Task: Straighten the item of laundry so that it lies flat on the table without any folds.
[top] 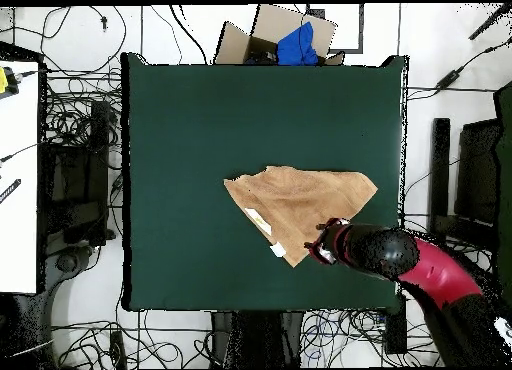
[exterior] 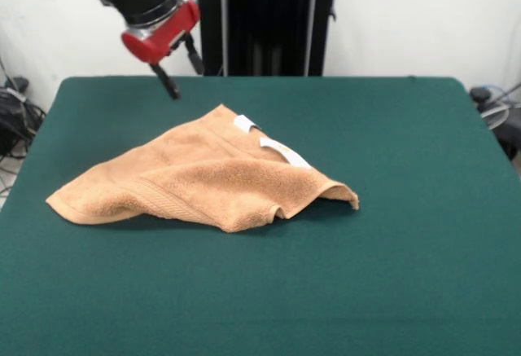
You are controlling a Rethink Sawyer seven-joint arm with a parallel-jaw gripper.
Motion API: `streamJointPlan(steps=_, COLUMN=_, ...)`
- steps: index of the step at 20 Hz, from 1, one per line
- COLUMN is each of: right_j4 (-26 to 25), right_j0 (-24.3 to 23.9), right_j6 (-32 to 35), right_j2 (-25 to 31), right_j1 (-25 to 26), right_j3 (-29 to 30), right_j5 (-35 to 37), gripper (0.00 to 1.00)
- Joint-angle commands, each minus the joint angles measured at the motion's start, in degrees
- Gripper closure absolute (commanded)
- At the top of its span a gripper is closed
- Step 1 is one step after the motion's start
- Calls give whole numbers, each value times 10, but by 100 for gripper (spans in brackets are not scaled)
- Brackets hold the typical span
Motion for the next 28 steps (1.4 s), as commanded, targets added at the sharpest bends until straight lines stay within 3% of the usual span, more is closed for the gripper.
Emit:
streamJointPlan(steps=1, right_j4=-19, right_j0=38, right_j6=-21, right_j2=85, right_j1=-15, right_j3=36, right_j5=56, gripper=0)
streamJointPlan(steps=7, right_j4=-19, right_j0=65, right_j6=-15, right_j2=111, right_j1=-7, right_j3=27, right_j5=61, gripper=0)
streamJointPlan(steps=17, right_j4=-80, right_j0=126, right_j6=-73, right_j2=132, right_j1=-11, right_j3=-11, right_j5=111, gripper=0)
streamJointPlan(steps=22, right_j4=-123, right_j0=176, right_j6=-94, right_j2=118, right_j1=4, right_j3=-80, right_j5=185, gripper=0)
streamJointPlan(steps=28, right_j4=-162, right_j0=174, right_j6=-144, right_j2=138, right_j1=39, right_j3=-126, right_j5=188, gripper=0)
